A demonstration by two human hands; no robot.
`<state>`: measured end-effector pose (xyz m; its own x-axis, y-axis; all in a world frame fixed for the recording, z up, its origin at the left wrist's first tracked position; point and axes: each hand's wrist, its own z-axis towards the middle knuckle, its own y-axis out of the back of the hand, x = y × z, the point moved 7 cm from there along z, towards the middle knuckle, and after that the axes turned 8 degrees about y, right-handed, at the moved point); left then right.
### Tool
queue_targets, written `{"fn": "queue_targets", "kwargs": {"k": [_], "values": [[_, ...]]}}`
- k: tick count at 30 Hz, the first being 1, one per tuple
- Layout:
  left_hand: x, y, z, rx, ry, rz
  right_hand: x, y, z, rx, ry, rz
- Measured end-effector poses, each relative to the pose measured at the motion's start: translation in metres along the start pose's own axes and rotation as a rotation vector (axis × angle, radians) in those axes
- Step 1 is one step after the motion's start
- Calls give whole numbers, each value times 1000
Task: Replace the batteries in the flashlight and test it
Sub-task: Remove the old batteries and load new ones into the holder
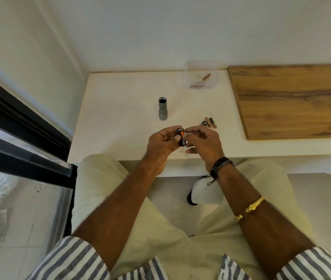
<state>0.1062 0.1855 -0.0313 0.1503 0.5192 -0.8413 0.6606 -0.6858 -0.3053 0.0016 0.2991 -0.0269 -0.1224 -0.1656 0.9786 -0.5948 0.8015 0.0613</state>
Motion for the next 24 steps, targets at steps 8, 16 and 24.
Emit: {"fn": "queue_targets", "kwargs": {"k": [8, 16, 24], "values": [[-2, 2, -2, -26, -61, 151, -6, -7, -5, 31, -105, 110], [-8, -4, -4, -8, -152, 287, -9, -12, -9, 140, -221, 230], [-3, -12, -2, -2, -183, 411, -8, -13, -4, 172, -222, 293]]}}
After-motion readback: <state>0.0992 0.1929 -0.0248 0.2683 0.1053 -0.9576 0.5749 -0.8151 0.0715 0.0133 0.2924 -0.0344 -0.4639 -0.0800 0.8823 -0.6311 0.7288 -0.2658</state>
